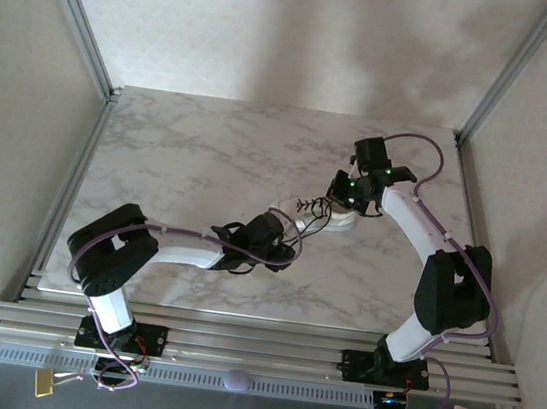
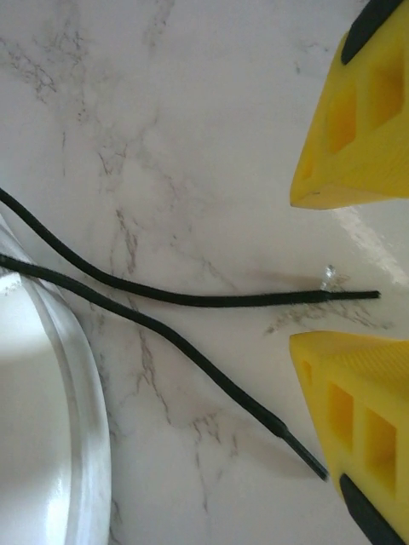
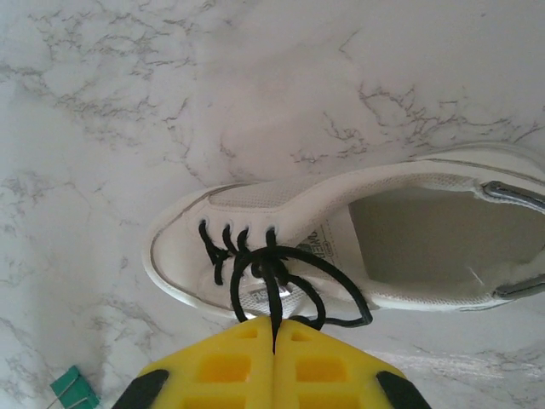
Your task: Tie the shoes
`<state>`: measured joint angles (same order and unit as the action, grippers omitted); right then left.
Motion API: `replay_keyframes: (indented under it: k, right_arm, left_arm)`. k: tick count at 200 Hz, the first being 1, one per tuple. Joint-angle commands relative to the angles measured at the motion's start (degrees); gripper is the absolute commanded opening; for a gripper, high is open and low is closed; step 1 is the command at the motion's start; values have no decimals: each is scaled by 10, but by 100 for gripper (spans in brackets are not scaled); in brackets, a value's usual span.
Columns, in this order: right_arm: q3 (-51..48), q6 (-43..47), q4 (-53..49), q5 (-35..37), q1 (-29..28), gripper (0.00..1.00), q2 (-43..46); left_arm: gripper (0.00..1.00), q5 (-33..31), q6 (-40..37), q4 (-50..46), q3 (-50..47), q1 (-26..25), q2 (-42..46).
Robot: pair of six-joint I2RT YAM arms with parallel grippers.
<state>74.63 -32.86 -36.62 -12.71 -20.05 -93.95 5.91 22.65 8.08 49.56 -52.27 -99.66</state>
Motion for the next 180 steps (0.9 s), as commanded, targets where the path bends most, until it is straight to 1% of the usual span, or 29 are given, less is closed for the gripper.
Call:
replay_keyframes:
  k: [1, 58, 99, 116, 130, 145, 157, 180]
  right_arm:
    - [-8, -9, 3, -21, 3, 0, -6]
    - [-23, -6, 7, -17, 5, 0, -1]
    - [-23, -4, 8, -19, 4, 0, 1]
    - [-25, -3, 8, -18, 4, 0, 3]
    - [-25, -1, 6, -15, 4, 0, 3]
    - [-26, 0, 6, -14, 4, 0, 3]
    - [-26, 0, 6, -14, 5, 0, 3]
    - [-27, -1, 8, -13, 4, 0, 6]
  left_arm:
    - [43, -40, -8, -42, 33, -17, -23]
    - [42, -143, -8, -98, 83, -42, -66]
    - [40, -158, -13, -115, 99, -43, -88]
    - [35, -147, -15, -111, 99, -46, -93]
    - [32, -141, -17, -110, 99, -52, -95]
    - [26, -140, -19, -111, 100, -58, -97]
    - [18, -137, -20, -112, 98, -60, -98]
    - [6, -131, -21, -106, 94, -61, -85]
